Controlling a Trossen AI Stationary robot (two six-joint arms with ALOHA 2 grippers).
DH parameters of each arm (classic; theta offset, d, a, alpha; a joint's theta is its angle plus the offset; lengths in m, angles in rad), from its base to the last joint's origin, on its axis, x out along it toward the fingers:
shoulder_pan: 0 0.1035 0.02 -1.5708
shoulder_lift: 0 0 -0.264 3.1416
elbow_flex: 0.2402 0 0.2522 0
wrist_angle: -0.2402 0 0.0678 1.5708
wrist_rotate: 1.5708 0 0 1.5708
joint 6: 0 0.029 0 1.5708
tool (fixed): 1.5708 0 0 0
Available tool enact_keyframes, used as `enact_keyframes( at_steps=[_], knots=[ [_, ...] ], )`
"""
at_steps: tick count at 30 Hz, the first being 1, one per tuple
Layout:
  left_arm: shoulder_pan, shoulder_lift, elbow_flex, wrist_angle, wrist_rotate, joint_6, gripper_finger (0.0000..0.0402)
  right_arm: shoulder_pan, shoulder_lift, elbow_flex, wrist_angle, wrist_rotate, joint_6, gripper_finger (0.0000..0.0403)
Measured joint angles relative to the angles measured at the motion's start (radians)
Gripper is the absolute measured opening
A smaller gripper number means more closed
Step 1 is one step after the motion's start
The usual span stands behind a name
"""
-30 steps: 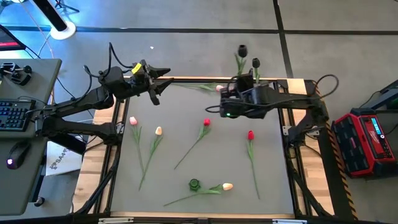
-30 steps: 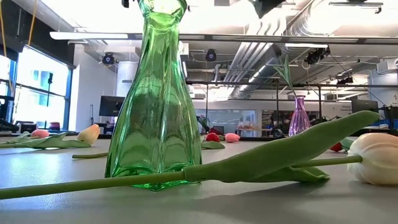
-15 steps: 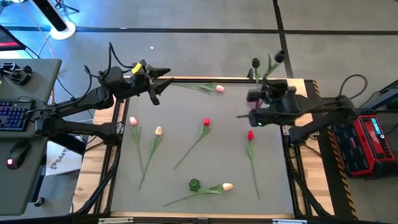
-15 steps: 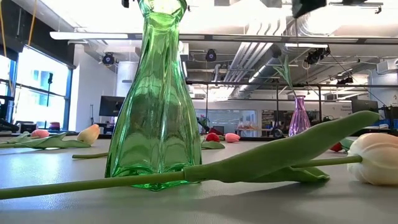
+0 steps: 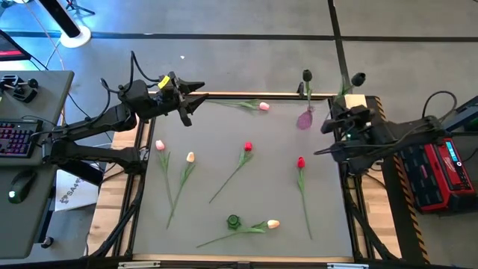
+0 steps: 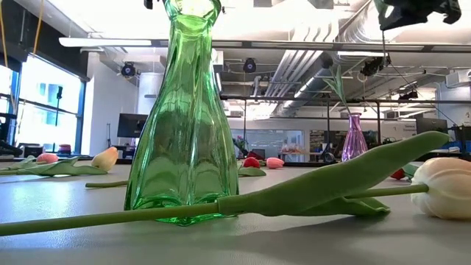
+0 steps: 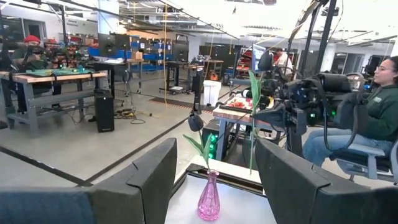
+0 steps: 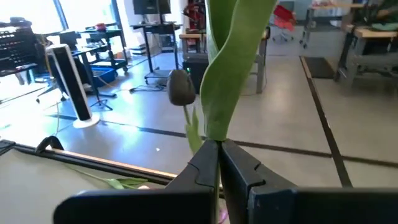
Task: Sort flowers into vase by color
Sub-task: Put the black flower into the violet vase
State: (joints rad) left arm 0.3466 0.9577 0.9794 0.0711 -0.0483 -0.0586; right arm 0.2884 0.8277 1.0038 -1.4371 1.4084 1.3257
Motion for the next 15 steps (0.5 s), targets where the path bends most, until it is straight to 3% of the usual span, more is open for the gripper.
enact_keyframes(
  at_steps=[8,15],
  knots=[
    [0.000,0.000,0.000,0.000,0.000,0.000,0.0206,0.067,-0.156,-0.019,0.022,0.039,-0.288,0.0000],
    [0.000,0.000,0.000,0.000,0.000,0.000,0.0206,0.149,-0.272,-0.018,0.180,0.048,-0.490,0.0000]
  ],
)
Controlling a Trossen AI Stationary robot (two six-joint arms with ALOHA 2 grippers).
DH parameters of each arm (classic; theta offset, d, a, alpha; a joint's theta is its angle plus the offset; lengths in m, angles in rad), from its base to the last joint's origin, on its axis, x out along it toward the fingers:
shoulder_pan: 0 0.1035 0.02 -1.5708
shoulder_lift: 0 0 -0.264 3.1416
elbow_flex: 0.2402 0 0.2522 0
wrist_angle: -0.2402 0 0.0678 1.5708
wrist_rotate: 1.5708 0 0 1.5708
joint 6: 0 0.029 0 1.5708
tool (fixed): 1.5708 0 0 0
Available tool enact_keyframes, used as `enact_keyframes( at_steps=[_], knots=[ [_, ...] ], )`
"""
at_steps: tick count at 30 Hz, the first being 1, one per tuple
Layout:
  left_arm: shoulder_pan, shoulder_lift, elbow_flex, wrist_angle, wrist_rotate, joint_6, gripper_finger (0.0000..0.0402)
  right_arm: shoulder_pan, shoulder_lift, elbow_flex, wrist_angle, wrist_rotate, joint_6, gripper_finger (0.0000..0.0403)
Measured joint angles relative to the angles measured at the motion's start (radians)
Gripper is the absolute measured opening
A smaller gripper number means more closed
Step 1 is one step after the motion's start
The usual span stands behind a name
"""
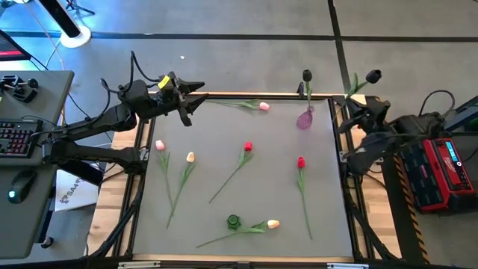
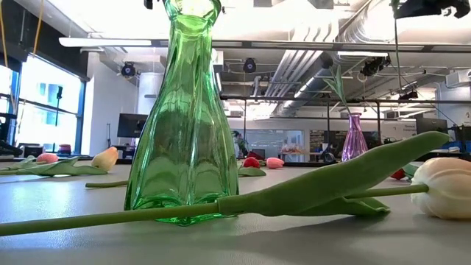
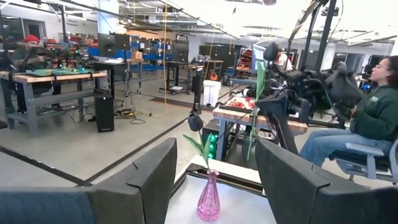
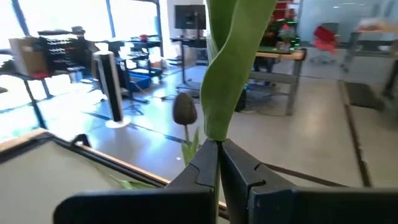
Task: Sort flowers into vase by color
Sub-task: Put the black flower into the violet vase
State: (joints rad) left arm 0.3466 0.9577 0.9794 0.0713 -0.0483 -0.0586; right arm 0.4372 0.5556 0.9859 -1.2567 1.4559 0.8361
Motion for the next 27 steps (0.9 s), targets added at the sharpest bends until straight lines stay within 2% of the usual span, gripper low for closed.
enact_keyframes(
  at_steps=[6,11,15,18,22,27],
  knots=[
    [0.000,0.000,0.000,0.000,0.000,0.000,0.0206,0.059,-0.072,0.000,0.222,-0.027,-0.304,0.0000],
    [0.000,0.000,0.000,0.000,0.000,0.000,0.0206,0.074,-0.104,0.000,0.509,-0.188,-0.623,0.0000],
    [0.000,0.000,0.000,0.000,0.000,0.000,0.0206,0.059,-0.104,-0.001,0.638,-0.204,-0.870,0.0000],
    [0.000,0.000,0.000,0.000,0.000,0.000,0.0206,0.030,-0.107,-0.001,0.654,-0.247,-0.905,0.0000],
    [0.000,0.000,0.000,0.000,0.000,0.000,0.0206,-0.025,-0.091,-0.002,0.690,-0.403,-0.818,0.0000],
    [0.000,0.000,0.000,0.000,0.000,0.000,0.0206,-0.113,-0.042,-0.003,0.767,-0.575,-0.893,0.0000]
  ],
)
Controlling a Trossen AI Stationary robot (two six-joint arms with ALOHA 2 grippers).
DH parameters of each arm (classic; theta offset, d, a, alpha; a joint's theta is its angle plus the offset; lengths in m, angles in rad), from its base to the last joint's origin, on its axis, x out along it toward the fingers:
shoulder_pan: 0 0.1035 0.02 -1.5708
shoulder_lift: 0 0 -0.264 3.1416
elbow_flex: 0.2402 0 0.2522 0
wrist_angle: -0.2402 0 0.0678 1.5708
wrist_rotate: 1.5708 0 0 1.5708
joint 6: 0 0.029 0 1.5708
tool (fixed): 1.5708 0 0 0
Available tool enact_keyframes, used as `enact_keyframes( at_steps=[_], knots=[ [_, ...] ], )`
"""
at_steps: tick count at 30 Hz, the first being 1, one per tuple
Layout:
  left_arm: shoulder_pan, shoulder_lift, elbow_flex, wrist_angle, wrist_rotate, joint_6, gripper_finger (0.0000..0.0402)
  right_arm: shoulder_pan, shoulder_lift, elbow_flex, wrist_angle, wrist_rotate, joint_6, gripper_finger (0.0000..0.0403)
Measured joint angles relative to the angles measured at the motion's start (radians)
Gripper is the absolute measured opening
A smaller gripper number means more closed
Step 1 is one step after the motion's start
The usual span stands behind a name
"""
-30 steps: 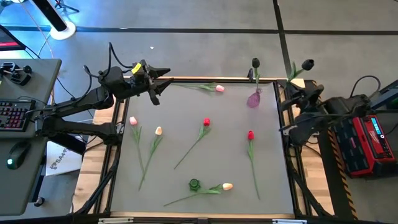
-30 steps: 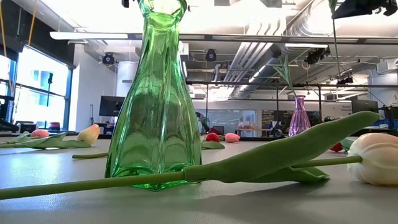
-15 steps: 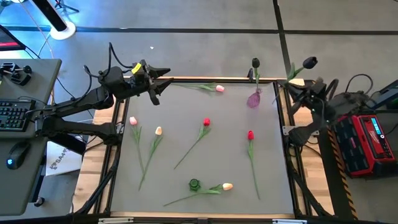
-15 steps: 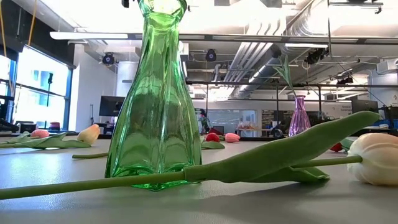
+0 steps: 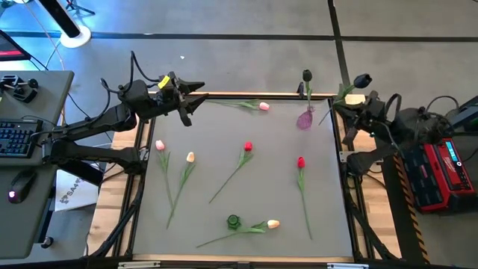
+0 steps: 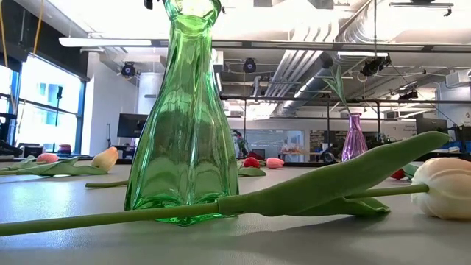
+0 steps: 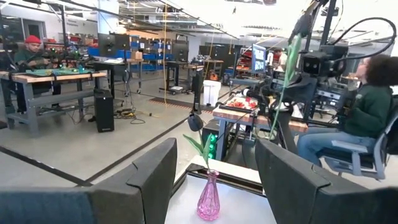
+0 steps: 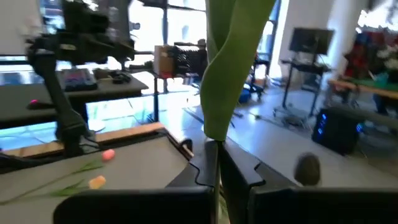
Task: Sort flowers into vase by color
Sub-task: Put the black flower into the violet vase
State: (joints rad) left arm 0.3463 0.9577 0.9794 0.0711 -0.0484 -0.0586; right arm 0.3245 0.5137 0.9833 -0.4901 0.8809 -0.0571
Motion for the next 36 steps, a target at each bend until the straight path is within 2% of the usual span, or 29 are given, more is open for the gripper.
enact_keyframes(
  at_steps=[5,13,18,24,28,33,36],
  knots=[
    [0.000,0.000,0.000,0.000,0.000,0.000,0.0206,-0.133,0.080,0.000,0.109,-0.163,-0.049,0.0000],
    [0.000,0.000,0.000,0.000,0.000,0.000,0.0206,-0.470,0.246,0.000,0.229,-0.452,-0.013,0.0000],
    [0.000,0.000,0.000,0.000,0.000,0.000,0.0206,-0.608,0.274,-0.001,0.220,-0.444,-0.024,0.0000],
    [0.000,0.000,0.000,0.000,0.000,0.000,0.0206,-0.732,0.201,-0.002,0.142,-0.440,-0.009,0.0000],
    [0.000,0.000,0.000,0.000,0.000,0.001,0.0206,-0.831,0.155,-0.125,0.276,-0.451,0.020,0.0000],
    [0.000,0.000,0.000,0.000,0.000,0.000,0.0206,-0.951,0.097,-0.295,0.437,-0.539,0.131,0.0000],
    [0.000,0.000,0.000,0.000,0.000,0.000,0.0206,-0.990,0.078,-0.317,0.417,-0.562,0.150,0.0000]
  ],
)
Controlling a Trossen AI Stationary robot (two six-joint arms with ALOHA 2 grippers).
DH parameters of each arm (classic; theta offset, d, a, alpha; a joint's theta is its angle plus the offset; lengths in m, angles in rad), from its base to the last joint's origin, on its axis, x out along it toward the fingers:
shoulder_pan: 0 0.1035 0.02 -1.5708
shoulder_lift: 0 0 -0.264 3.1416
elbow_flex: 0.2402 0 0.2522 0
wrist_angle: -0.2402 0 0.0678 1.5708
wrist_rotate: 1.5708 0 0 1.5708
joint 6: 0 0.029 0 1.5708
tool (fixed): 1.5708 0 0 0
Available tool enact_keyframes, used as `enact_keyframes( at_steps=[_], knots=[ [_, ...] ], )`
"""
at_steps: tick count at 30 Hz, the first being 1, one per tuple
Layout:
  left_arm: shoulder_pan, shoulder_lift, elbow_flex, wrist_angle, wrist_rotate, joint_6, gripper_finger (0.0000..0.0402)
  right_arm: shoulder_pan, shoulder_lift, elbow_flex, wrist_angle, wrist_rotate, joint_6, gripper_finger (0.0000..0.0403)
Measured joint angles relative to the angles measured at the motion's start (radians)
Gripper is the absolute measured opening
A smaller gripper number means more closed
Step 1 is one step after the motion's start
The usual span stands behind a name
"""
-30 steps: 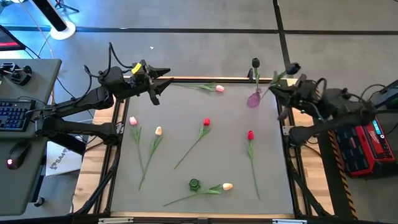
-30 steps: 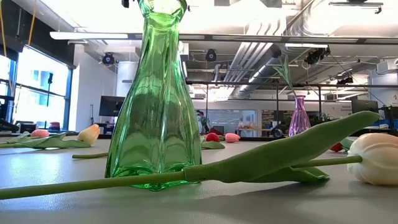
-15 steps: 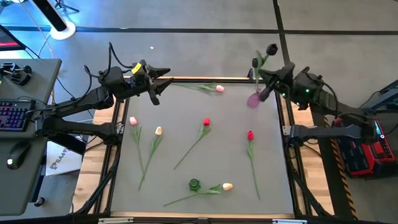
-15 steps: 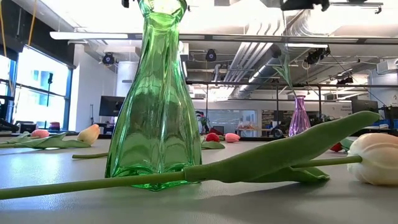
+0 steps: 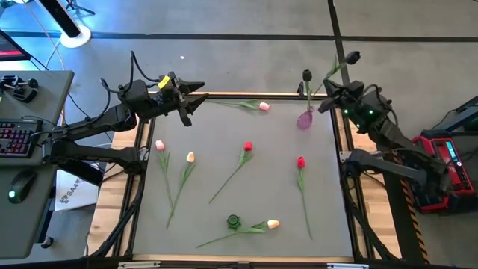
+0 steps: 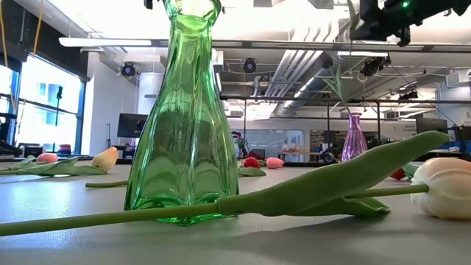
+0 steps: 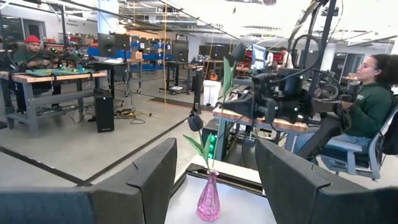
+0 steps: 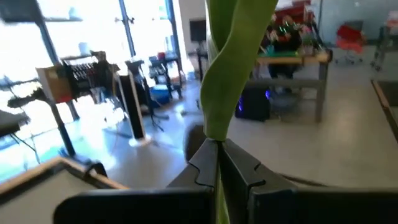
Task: Sort flowers into vase by color
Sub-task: Put the black flower into the violet vase
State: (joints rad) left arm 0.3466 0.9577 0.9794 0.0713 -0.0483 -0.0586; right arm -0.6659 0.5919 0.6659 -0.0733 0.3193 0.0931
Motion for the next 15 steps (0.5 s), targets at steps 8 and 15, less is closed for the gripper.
enact_keyframes(
  at_steps=[8,15],
  knots=[
    [0.000,0.000,0.000,0.000,0.000,0.000,0.0206,-0.033,0.007,0.000,-0.026,-0.031,-0.027,0.0000],
    [0.000,0.000,0.000,0.000,0.000,0.000,0.0206,-0.066,0.038,0.000,-0.035,-0.046,-0.065,0.0000]
  ],
)
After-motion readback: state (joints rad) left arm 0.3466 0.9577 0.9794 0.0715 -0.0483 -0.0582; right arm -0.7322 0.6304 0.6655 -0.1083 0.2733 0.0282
